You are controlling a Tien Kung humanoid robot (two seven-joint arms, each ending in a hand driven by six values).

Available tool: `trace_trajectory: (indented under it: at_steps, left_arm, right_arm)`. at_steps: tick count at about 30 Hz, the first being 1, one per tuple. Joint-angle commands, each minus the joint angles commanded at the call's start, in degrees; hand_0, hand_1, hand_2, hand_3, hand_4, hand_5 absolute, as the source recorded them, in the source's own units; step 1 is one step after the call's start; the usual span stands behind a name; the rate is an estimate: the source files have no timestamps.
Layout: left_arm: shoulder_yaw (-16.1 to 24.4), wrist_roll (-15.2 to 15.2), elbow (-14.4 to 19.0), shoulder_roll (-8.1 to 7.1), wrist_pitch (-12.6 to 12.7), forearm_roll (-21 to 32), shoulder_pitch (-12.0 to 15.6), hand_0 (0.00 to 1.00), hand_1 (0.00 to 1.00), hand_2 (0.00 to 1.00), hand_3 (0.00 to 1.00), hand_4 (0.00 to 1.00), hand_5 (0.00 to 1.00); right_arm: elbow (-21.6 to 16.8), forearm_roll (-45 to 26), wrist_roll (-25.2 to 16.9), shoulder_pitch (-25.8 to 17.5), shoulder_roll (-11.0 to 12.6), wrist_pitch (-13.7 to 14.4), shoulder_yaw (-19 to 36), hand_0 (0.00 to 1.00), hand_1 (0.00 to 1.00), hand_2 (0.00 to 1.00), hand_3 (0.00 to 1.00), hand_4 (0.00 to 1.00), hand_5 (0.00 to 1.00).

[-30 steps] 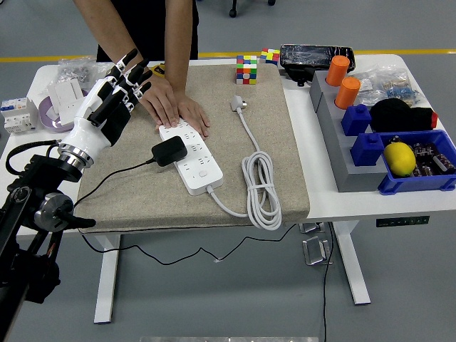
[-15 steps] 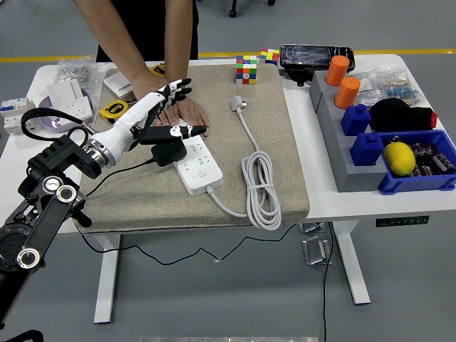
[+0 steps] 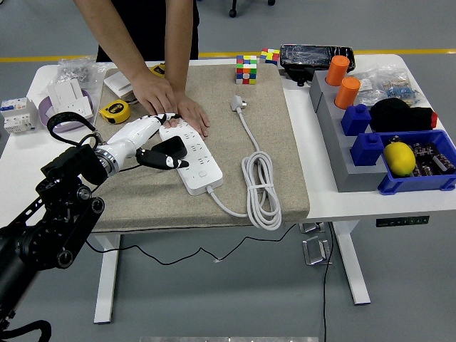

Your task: Pick up the plug,place it near the board,insert it into the board,press the button

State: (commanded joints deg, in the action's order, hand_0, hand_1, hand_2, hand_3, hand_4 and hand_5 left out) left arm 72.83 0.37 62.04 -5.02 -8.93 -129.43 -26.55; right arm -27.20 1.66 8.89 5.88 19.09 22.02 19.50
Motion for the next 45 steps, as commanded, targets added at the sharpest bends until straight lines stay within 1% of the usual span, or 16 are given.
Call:
trace_trajectory:
  at_steps: [2, 3, 8, 9, 11, 15, 19, 21, 26, 27, 31, 33, 34, 39, 40, 45]
  left_arm:
    - [0.03, 0.52, -0.82, 0.17, 0.63, -0.57, -0.11, 0.941, 0.962, 0.918, 0.907, 0.998, 0.418]
    - [0.05, 1.06, -1.45, 0.31, 1.14, -0.57, -0.14, 0.873, 0.880, 0.841, 0.862, 0.998, 0.430]
    - [0.05, 4.37, -2.99, 0.80, 1.79, -0.57, -0.09, 0.873, 0.880, 0.841, 0.862, 0.998, 0.430]
    - [-0.04, 4.77, -3.12, 0.85, 1.83, -0.57, -0.08, 0.819, 0.836, 0.815, 0.829, 0.998, 0.479]
    - [-0.23, 5.48, -3.34, 1.03, 2.36, -0.57, -0.14, 0.819, 0.836, 0.815, 0.829, 0.998, 0.479]
    - [-0.19, 5.53, -3.89, 1.35, 2.92, -0.57, -0.40, 0.805, 0.814, 0.796, 0.815, 0.998, 0.478]
    - [-0.28, 5.69, -5.12, 2.00, 4.53, -0.57, -0.76, 0.805, 0.814, 0.796, 0.815, 0.998, 0.478]
    - [-0.10, 5.74, -5.83, 2.59, 4.60, -0.57, -0.98, 0.798, 0.807, 0.774, 0.803, 0.998, 0.503]
    - [-0.29, 5.63, -6.99, 3.26, 4.49, -0.57, -1.20, 0.798, 0.807, 0.774, 0.803, 0.998, 0.503]
    - [-0.33, 5.54, -7.36, 3.34, 4.62, -0.57, -1.28, 0.790, 0.798, 0.760, 0.781, 0.998, 0.508]
    - [-0.15, 4.97, -8.87, 3.79, 6.17, -0.57, -1.65, 0.790, 0.798, 0.760, 0.781, 0.998, 0.508]
    - [-0.03, 4.78, -9.37, 3.97, 6.90, -0.39, -1.84, 0.790, 0.798, 0.760, 0.781, 0.998, 0.508]
    - [0.03, 4.71, -9.71, 4.04, 7.14, -0.09, -1.95, 0.762, 0.770, 0.725, 0.748, 0.998, 0.527]
    - [0.24, 4.33, -11.16, 4.23, 8.50, 1.10, -2.20, 0.762, 0.770, 0.725, 0.748, 0.998, 0.527]
    - [0.30, 4.27, -11.32, 4.29, 8.77, 1.11, -2.22, 0.724, 0.741, 0.683, 0.701, 0.998, 0.533]
    - [0.31, 4.19, -12.08, 4.42, 9.78, 0.61, -2.60, 0.724, 0.741, 0.683, 0.701, 0.998, 0.533]
  right_arm:
    - [0.00, 0.01, -0.02, -0.02, -0.03, 0.00, 0.04, 0.879, 0.827, 0.805, 0.829, 0.998, 0.998]
    - [0.01, 0.00, -0.03, -0.03, -0.05, -0.01, 0.04, 0.879, 0.827, 0.805, 0.829, 0.998, 0.998]
    - [0.02, 0.01, -0.01, -0.03, -0.04, 0.00, 0.07, 0.879, 0.827, 0.805, 0.829, 0.998, 0.998]
    - [0.02, 0.00, -0.01, -0.02, -0.01, 0.01, 0.07, 0.879, 0.826, 0.805, 0.829, 0.998, 0.998]
    - [0.02, -0.03, 0.00, 0.03, 0.05, 0.03, 0.05, 0.879, 0.826, 0.805, 0.829, 0.998, 0.998]
    - [0.03, -0.08, 0.01, 0.14, 0.10, 0.04, -0.05, 0.879, 0.827, 0.805, 0.829, 0.998, 0.998]
    - [0.01, -0.09, -0.01, 0.17, 0.13, 0.09, -0.21, 0.879, 0.827, 0.805, 0.829, 0.998, 0.998]
    - [0.02, -0.14, 0.00, 0.10, 0.11, 0.07, -0.37, 0.879, 0.826, 0.805, 0.829, 0.998, 0.998]
    - [0.01, -0.11, 0.01, 0.01, 0.11, 0.13, -0.50, 0.879, 0.826, 0.805, 0.829, 0.998, 0.998]
    - [0.01, -0.11, 0.02, 0.01, 0.12, 0.15, -0.52, 0.879, 0.826, 0.805, 0.829, 0.998, 0.998]
    - [0.02, -0.19, 0.05, -0.08, 0.12, 0.17, -0.72, 0.879, 0.826, 0.805, 0.829, 0.998, 0.998]
    - [0.02, -0.21, 0.06, -0.07, 0.14, 0.17, -0.80, 0.879, 0.826, 0.805, 0.829, 0.998, 0.998]
    - [0.02, -0.20, 0.06, -0.05, 0.15, 0.18, -0.80, 0.879, 0.826, 0.805, 0.829, 0.998, 0.998]
    - [-0.01, -0.17, 0.06, 0.03, 0.17, 0.27, -0.78, 0.879, 0.826, 0.805, 0.829, 0.998, 0.998]
    - [-0.01, -0.17, 0.06, 0.02, 0.17, 0.28, -0.78, 0.879, 0.825, 0.805, 0.829, 0.998, 0.998]
    - [0.01, -0.22, 0.09, 0.02, 0.14, 0.25, -0.79, 0.879, 0.825, 0.805, 0.829, 0.998, 0.998]
